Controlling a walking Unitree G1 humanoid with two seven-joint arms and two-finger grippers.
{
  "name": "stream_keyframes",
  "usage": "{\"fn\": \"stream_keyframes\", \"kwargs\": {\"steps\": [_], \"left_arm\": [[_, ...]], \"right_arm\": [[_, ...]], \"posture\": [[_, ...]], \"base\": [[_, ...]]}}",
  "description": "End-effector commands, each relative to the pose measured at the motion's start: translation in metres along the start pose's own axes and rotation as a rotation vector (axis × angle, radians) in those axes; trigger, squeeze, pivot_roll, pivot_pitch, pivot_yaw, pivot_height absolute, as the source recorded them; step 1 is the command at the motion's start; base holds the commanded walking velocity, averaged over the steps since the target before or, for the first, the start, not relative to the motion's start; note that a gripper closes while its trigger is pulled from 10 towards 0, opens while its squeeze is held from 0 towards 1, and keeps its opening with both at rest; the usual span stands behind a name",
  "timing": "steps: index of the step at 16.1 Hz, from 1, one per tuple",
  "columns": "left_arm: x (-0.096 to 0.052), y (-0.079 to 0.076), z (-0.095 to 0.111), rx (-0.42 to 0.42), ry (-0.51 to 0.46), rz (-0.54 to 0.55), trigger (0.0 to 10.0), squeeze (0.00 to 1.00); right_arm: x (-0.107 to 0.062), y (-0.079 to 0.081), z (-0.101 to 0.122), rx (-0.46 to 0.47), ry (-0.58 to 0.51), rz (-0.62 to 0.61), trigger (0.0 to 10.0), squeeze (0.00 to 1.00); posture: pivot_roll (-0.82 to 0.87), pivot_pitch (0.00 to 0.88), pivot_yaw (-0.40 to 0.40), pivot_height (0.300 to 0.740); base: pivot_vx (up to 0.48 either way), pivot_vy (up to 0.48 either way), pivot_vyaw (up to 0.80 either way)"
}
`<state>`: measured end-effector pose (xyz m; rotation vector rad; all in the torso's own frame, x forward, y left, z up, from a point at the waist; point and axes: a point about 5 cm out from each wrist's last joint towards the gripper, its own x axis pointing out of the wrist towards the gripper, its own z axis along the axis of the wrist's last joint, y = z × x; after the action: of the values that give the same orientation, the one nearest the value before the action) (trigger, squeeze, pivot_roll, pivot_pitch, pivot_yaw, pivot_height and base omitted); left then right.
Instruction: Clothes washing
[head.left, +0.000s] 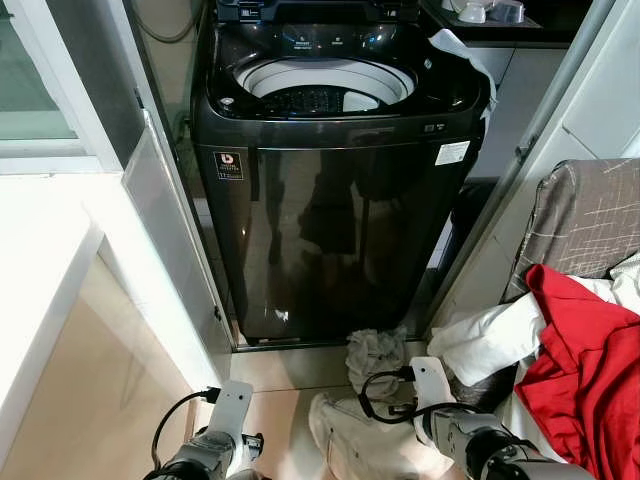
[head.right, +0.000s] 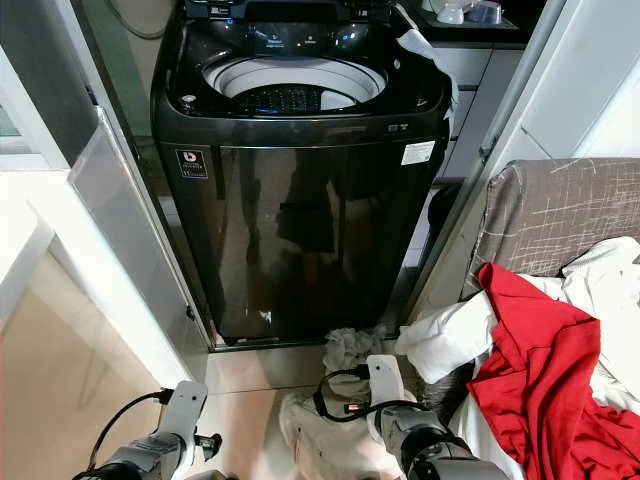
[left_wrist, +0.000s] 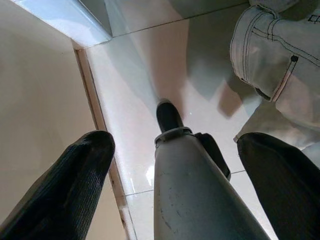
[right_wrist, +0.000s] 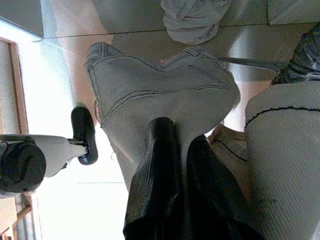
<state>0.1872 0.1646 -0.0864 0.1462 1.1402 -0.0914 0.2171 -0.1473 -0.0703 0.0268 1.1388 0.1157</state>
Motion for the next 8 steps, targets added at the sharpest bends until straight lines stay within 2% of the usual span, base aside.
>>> {"fn": "stream_keyframes", "kwargs": {"steps": [1, 2, 4, 6, 7, 8], "left_arm": [[0.000, -0.002, -0.002, 0.006, 0.007, -0.006, 10.0, 0.00], [0.000, -0.003, -0.002, -0.016, 0.007, -0.009, 10.0, 0.00], [0.000, -0.003, -0.001, -0.007, 0.006, -0.009, 10.0, 0.00], [0.000, -0.001, 0.001, 0.040, 0.013, -0.008, 10.0, 0.00], [0.000, -0.001, 0.005, 0.051, -0.002, -0.024, 10.0, 0.00], [-0.001, 0.001, 0.019, 0.053, -0.069, -0.029, 10.0, 0.00]], "right_arm": [[-0.001, -0.003, 0.005, -0.002, -0.024, -0.010, 10.0, 0.00], [-0.001, -0.003, 0.005, 0.000, -0.024, -0.010, 10.0, 0.00], [-0.001, -0.004, 0.005, 0.002, -0.025, -0.011, 10.0, 0.00], [-0.002, -0.004, 0.010, 0.002, -0.041, 0.000, 10.0, 0.00], [-0.002, -0.004, 0.014, 0.003, -0.053, 0.006, 10.0, 0.00], [-0.004, -0.006, 0.025, 0.005, -0.088, 0.025, 10.0, 0.00]], "posture": [[-0.10, 0.000, -0.032, 0.740], [-0.10, 0.000, -0.032, 0.740], [-0.10, 0.000, -0.034, 0.740], [-0.09, 0.000, -0.038, 0.740], [-0.09, 0.000, -0.038, 0.740], [-0.08, 0.000, -0.043, 0.740]], "base": [[0.000, 0.000, 0.00], [0.000, 0.000, 0.00], [0.000, 0.000, 0.00], [0.000, 0.000, 0.00], [0.000, 0.000, 0.00], [0.000, 0.000, 0.00]]}}
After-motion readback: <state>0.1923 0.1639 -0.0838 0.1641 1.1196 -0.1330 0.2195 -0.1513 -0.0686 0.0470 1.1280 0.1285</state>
